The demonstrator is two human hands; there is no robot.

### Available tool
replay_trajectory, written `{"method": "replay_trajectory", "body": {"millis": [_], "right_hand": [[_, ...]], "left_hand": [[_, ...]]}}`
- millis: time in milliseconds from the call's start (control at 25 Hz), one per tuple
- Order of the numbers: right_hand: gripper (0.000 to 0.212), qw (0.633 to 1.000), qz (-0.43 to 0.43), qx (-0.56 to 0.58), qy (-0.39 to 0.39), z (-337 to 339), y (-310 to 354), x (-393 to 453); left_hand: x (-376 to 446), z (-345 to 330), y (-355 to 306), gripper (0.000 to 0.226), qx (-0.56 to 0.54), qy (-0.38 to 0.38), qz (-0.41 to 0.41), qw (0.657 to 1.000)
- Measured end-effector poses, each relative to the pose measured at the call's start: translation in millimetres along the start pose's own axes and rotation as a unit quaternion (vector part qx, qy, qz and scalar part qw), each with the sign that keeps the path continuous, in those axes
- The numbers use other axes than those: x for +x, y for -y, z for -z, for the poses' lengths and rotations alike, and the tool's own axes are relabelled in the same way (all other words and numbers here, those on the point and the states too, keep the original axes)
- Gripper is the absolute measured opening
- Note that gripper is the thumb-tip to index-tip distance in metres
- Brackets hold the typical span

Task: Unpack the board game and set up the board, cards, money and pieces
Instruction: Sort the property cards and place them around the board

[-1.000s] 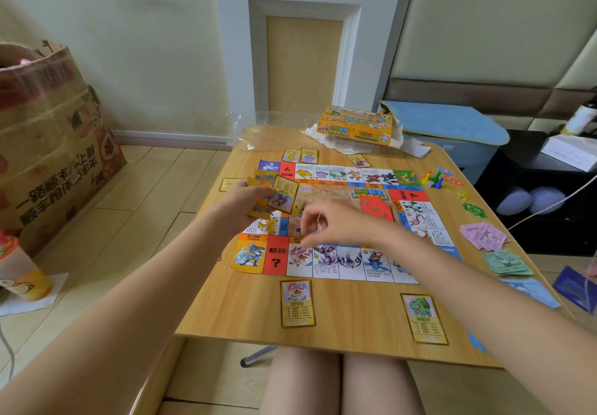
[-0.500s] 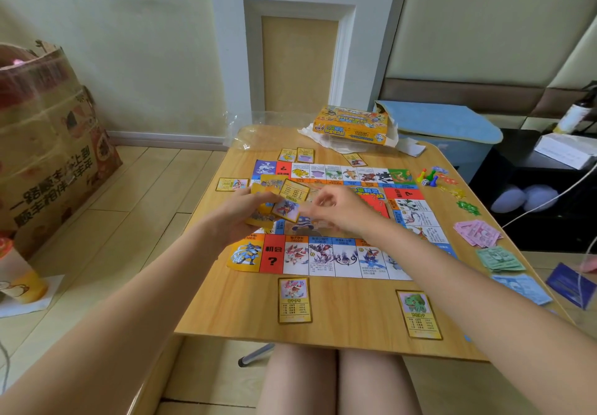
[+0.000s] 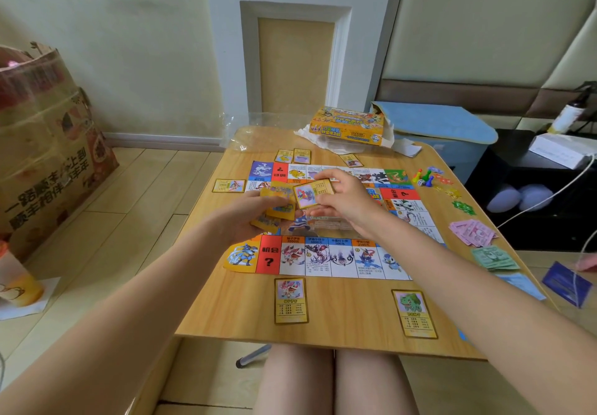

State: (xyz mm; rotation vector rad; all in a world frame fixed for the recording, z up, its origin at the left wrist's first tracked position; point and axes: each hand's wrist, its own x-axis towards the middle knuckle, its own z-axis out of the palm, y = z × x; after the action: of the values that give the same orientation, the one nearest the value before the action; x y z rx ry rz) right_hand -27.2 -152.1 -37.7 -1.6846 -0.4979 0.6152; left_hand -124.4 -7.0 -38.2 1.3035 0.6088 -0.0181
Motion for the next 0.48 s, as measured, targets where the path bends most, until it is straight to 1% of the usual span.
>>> {"method": "replay_trajectory", "body": {"millis": [40,80,120,160,200,280,320,400,480], "right_hand": [[0.028,0.999,0.008,-0.031,-0.012,-1,-3,0],[0.02,0.996,0.02,-0.086,-0.03,0,-5,1],[0.016,0.987,0.028,-0.152,-0.043,2,-6,2],[0.018,0.979,0.028,-0.199,-0.041,5,-6,1],[0.02,0.976,0.021,-0.216,-0.028,8,-5,0],[0.016,0.984,-0.002,-0.177,0.034,11,-2,-6],[0.018,0.985,-0.011,-0.159,0.07,12,0,-11],[0.024,0.976,-0.013,-0.177,0.124,16,3,-18],[0.022,0.966,-0.003,-0.209,0.154,21,3,-22]], "left_hand": [[2,-2,0,0.009,0.004,0.002,-0.006,1.0],[3,-5,-1,0.009,0.012,0.001,-0.01,1.0],[5,-5,-2,0.011,0.03,-0.001,-0.012,0.999],[5,-6,-3,0.013,0.054,-0.004,-0.011,0.998],[6,-5,-4,0.015,0.083,-0.004,-0.008,0.996],[4,-6,-4,0.018,0.129,0.019,-0.002,0.992],[2,-9,-3,0.016,0.146,0.037,-0.003,0.989],[2,-13,-1,0.014,0.176,0.06,-0.004,0.982],[3,-13,1,0.025,0.184,0.059,-0.006,0.981]]}}
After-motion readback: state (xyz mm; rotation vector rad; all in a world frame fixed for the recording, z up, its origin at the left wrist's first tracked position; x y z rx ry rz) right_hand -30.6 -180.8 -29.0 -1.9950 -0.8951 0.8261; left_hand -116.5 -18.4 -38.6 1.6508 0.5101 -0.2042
